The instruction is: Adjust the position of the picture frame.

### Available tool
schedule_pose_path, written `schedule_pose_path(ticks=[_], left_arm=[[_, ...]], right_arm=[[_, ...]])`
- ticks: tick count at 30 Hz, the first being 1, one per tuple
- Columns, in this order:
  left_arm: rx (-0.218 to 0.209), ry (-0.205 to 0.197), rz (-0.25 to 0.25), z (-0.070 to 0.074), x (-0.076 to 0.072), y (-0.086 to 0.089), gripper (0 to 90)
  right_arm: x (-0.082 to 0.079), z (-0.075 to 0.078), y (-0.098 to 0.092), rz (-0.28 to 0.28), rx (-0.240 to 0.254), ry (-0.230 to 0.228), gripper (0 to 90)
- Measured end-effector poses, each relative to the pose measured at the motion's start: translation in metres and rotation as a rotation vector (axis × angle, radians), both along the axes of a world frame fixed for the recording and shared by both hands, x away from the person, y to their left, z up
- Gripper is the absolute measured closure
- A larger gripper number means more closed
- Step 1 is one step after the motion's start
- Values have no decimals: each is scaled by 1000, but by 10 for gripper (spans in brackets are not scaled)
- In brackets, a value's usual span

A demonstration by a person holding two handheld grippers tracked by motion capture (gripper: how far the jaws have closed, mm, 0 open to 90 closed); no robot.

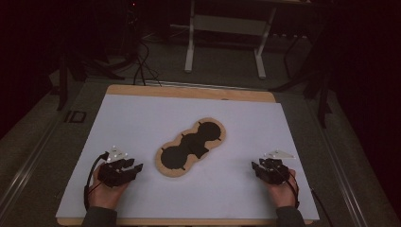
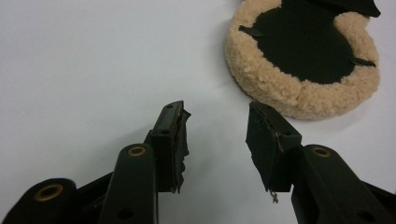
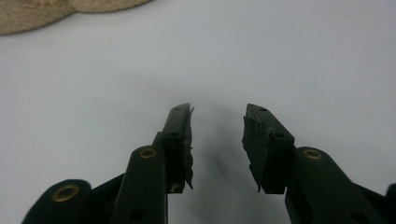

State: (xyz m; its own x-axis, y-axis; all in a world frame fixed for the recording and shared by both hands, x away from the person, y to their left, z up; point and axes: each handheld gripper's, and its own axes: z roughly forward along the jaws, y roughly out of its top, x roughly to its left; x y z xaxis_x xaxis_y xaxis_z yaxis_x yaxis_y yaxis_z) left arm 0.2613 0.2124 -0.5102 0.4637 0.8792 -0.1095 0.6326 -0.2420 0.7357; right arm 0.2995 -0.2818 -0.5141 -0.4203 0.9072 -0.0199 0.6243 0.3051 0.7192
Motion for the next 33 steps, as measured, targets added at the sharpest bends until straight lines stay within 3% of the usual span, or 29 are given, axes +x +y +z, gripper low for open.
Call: schedule_pose_path(ticks=[1, 4, 7, 8, 14, 16, 20, 25, 33], left_arm=[[0, 2, -2, 0, 1, 0, 597], [-1, 2, -3, 0, 4, -3, 603], [-24, 11, -25, 2, 8, -7, 616], [-9, 10, -37, 2, 9, -10, 620], [-26, -24, -72, -1, 8, -21, 633], [-41, -7, -77, -5, 8, -23, 620], [-8, -14, -88, -6, 4, -26, 638], [-26, -5, -95, -9, 2, -26, 699], [55, 6, -116, -15, 3, -36, 852]], right_arm=[[1, 2, 0, 10, 34, 0, 623], [3, 6, 1, 28, 76, 4, 642], [4, 9, 3, 43, 74, 0, 662], [5, 9, 3, 48, 77, 0, 688], [6, 11, 13, 90, 63, -7, 782], [8, 12, 18, 100, 52, -10, 804], [11, 13, 26, 116, 40, -18, 836], [14, 15, 35, 137, 48, -28, 872], [20, 22, 43, 154, 64, -38, 881]])
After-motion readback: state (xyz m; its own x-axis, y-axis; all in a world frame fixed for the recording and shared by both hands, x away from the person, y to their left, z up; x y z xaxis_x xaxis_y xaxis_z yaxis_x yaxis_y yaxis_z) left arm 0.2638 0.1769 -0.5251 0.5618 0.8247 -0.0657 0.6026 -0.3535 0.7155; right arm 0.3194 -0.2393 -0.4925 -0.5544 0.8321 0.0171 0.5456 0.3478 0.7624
